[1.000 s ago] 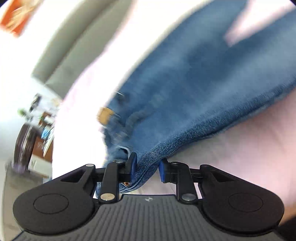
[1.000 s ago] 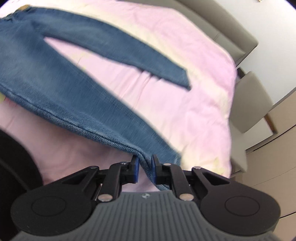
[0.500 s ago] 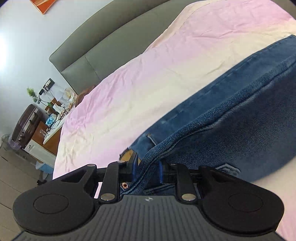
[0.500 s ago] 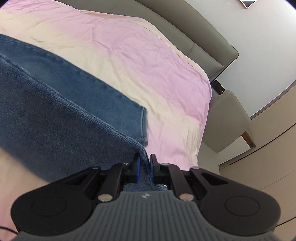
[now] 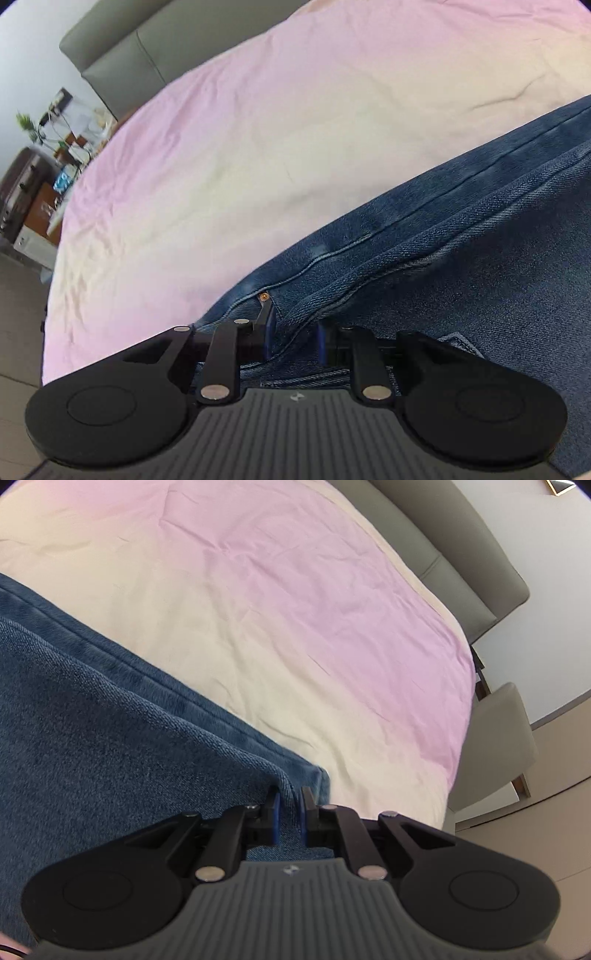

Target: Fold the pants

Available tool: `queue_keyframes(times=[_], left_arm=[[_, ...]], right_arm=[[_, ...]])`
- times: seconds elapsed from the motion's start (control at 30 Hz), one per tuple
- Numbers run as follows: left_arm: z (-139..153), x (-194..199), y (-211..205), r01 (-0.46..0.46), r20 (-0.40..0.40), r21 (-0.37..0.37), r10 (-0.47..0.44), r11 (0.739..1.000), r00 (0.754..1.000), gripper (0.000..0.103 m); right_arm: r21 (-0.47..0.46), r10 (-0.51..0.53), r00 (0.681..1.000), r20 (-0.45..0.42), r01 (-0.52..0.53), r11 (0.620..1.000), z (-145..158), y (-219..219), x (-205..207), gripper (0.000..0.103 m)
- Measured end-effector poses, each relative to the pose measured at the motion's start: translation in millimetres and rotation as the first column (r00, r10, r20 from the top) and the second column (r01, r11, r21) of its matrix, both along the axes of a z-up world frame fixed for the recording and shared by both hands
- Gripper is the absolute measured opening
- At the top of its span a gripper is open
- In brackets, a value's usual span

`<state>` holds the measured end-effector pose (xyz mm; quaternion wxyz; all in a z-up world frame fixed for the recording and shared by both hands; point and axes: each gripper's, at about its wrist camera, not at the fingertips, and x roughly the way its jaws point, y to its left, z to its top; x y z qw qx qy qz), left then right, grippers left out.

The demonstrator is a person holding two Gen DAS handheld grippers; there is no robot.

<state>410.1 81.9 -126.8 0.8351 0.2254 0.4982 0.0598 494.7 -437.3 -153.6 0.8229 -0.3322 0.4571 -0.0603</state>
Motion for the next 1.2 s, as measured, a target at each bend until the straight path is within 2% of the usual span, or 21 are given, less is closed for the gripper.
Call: queue_keyframes(times=[0.1,0.2,0.3,0.4,0.47,0.53,0.6,0.63,0.67,0.7,0.73,0.87,0.97,1.07,1.2], left_arm=[[8.3,3.4,0.1,-0.021,0.010,0.013,0.020,1.000,1.000,0.025],[17.2,10.6,-3.0,0.012,0.043,0.038,-0.014,0.999,0.999,0.025],[5.2,24.4,-2.3,0.005,0.012,0.036,-0.005,0.999,1.000,0.025],[-14.6,33.0,-5.5,0.043,-0.029,0.060,-0.041,0.997,0.999,0.025],[-19.1,39.6,-1.8,0.031,-0.029,0.039,-0.030,0.999,0.999,0.032],[-16.6,38.0,3.2,0.050,-0.027,0.039,-0.049,0.998,0.998,0.034],[-10.4,30.2,3.0,0.086,-0.007,0.066,-0.086,0.994,0.996,0.058],[-5.0,24.7,3.9,0.090,0.019,0.062,-0.092,0.994,0.996,0.088],[2.0,19.6,5.9,0.085,0.042,0.043,-0.087,0.995,0.995,0.090],[9.3,14.4,7.4,0.077,0.050,0.016,-0.077,0.997,0.996,0.088],[16.1,9.7,9.4,0.059,0.051,-0.006,-0.059,0.998,0.997,0.088],[42.3,-22.0,32.1,-0.023,0.089,-0.111,0.033,0.994,0.996,0.085],[59.3,-54.3,53.2,-0.126,0.104,-0.220,0.152,0.967,0.983,0.084],[70.4,-80.6,83.3,-0.236,0.106,-0.316,0.281,0.919,0.954,0.082],[75.8,-116.7,113.9,-0.361,0.075,-0.440,0.435,0.822,0.897,0.082]], right_arm=[[-0.018,0.008,1.000,0.005,-0.008,1.000,-1.4,5.9,19.2,0.003],[-0.012,-0.015,1.000,0.010,0.015,1.000,-2.5,6.3,36.2,0.003],[-0.017,-0.034,0.999,-0.031,0.033,0.999,-19.8,7.1,53.3,0.002],[-0.062,-0.025,0.998,-0.057,0.022,0.998,-40.7,11.8,60.0,0.002],[-0.075,-0.026,0.997,-0.068,0.020,0.997,-48.6,14.6,63.0,0.002],[-0.091,-0.025,0.997,-0.069,0.018,0.996,-52.2,18.2,66.5,0.004],[-0.083,-0.042,0.998,-0.051,0.037,0.996,-47.8,17.9,64.9,0.012],[-0.068,-0.050,0.998,-0.042,0.047,0.997,-43.4,16.6,61.7,0.029],[-0.062,-0.060,0.998,-0.024,0.058,0.996,-39.2,15.9,58.0,0.051],[-0.059,-0.071,0.997,-0.009,0.070,0.996,-35.1,14.8,55.3,0.059],[-0.047,-0.078,0.997,0.005,0.079,0.996,-27.7,10.9,47.7,0.063],[0.020,-0.122,0.992,0.005,0.122,0.992,-10.0,1.0,24.4,0.063],[0.103,-0.187,0.982,0.008,0.185,0.977,2.4,-13.4,-2.6,0.062],[0.235,-0.282,0.959,-0.006,0.275,0.932,11.2,-34.9,-30.9,0.058],[0.431,-0.411,0.911,-0.036,0.385,0.816,17.8,-67.6,-71.1,0.055]])
